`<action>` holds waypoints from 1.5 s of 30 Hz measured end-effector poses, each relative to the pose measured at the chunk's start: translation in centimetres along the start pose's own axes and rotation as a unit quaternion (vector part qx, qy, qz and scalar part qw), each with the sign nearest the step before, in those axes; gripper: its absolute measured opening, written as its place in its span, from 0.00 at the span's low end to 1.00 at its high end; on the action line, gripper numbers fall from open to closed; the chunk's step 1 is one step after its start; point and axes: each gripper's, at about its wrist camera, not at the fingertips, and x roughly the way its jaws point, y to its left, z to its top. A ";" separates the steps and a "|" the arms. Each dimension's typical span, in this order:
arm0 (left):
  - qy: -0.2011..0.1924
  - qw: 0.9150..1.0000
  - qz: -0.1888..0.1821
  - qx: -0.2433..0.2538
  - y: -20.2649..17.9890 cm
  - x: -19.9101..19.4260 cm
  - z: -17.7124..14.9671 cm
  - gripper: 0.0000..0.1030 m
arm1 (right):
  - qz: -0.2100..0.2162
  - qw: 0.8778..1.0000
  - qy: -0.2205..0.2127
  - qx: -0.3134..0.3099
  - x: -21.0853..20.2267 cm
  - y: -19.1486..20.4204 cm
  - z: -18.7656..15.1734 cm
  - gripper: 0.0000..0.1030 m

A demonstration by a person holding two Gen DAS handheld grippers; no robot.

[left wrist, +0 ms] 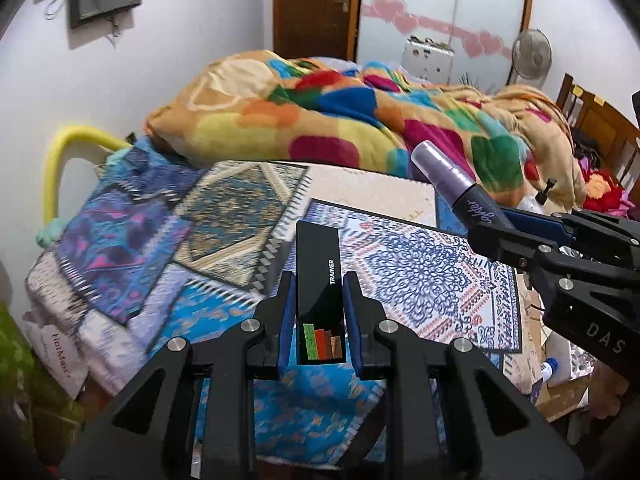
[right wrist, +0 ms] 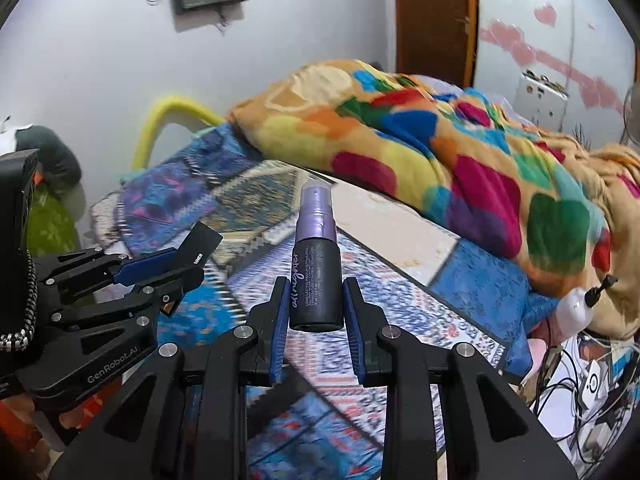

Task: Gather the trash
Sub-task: 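Carry the card and spray bottle in both tools over the white bucket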

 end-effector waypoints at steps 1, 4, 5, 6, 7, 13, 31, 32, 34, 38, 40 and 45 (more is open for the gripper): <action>-0.005 1.000 0.004 -0.001 0.4 -0.8 -0.3 0.22 | 0.003 1.000 -0.002 -0.004 -0.4 0.7 0.0 0.23; -0.016 1.000 0.020 -0.014 2.2 -3.2 -1.8 0.22 | 0.012 1.000 -0.006 -0.018 -1.2 2.8 -0.1 0.23; -0.018 0.999 0.025 -0.020 2.9 -3.9 -2.4 0.22 | 0.017 1.000 -0.007 -0.025 -1.4 3.8 -0.1 0.23; -0.017 0.999 0.029 -0.025 3.5 -4.4 -3.0 0.22 | 0.020 0.999 -0.007 -0.030 -1.6 4.5 -0.2 0.23; -0.018 0.999 0.034 -0.030 4.2 -4.9 -3.5 0.22 | 0.025 0.999 -0.008 -0.037 -1.8 5.7 -0.3 0.23; -0.008 0.996 0.062 -0.071 8.8 -7.5 -7.4 0.22 | 0.061 0.996 0.000 -0.061 -1.7 10.7 -1.2 0.23; 0.042 0.972 0.130 -0.191 23.4 -9.9 -19.7 0.22 | 0.142 0.975 0.086 -0.148 5.2 25.2 -5.5 0.23; 0.047 0.971 0.131 -0.195 23.9 -9.6 -20.4 0.22 | 0.143 0.974 0.092 -0.152 5.8 25.8 -5.8 0.23; 0.059 0.968 0.130 -0.207 24.9 -8.8 -21.8 0.22 | 0.149 0.970 0.108 -0.161 7.0 27.1 -6.6 0.23; 0.090 0.959 0.126 -0.236 26.6 -6.4 -24.9 0.22 | 0.161 0.960 0.141 -0.179 9.6 29.3 -8.0 0.23; 0.109 0.954 0.121 -0.252 27.4 -4.9 -26.6 0.22 | 0.168 0.955 0.162 -0.183 11.1 30.4 -8.6 0.23; 0.136 0.945 0.117 -0.273 28.8 -2.1 -28.8 0.22 | 0.187 0.940 0.207 -0.195 14.3 32.3 -9.8 0.23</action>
